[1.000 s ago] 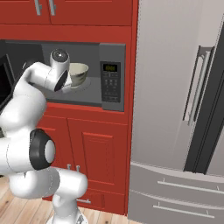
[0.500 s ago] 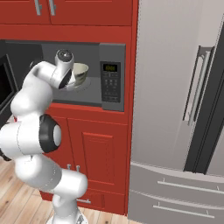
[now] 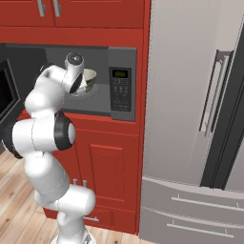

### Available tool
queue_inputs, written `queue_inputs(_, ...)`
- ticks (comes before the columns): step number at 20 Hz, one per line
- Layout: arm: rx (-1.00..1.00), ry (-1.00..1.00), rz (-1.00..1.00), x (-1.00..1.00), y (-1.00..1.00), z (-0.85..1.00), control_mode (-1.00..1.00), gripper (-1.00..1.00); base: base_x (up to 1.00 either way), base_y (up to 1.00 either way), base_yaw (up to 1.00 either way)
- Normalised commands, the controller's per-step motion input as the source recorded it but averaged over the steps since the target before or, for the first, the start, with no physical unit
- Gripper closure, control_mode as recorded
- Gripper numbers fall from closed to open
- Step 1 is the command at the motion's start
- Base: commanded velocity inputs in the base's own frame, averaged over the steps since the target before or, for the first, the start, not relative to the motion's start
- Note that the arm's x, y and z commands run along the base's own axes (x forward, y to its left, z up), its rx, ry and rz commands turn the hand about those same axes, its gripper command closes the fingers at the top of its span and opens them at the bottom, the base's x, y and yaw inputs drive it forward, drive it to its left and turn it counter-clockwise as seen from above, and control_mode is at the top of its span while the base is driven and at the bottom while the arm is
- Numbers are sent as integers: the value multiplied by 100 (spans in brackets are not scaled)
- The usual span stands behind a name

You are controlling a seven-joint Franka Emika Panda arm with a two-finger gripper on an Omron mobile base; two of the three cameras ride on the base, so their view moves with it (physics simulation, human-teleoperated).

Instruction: The microwave is finished heating the steak and lemon. Take the bowl containing the food and place it on the dining counter.

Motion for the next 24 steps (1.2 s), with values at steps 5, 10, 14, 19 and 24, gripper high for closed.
queue_inputs(5, -6, 0, 0, 40, 8, -17, -100, -100, 0, 0, 0)
queue_inputs(10, -9, 0, 0, 18, 4, -35, -100, -100, 0, 0, 0)
queue_inputs(14, -4, 0, 0, 11, 7, -21, -100, 100, 0, 0, 0)
queue_inputs(19, 0, 0, 0, 0, 0, 0, -100, 100, 0, 0, 0)
queue_inputs(24, 0, 0, 0, -1, 0, 0, -100, 100, 0, 0, 0)
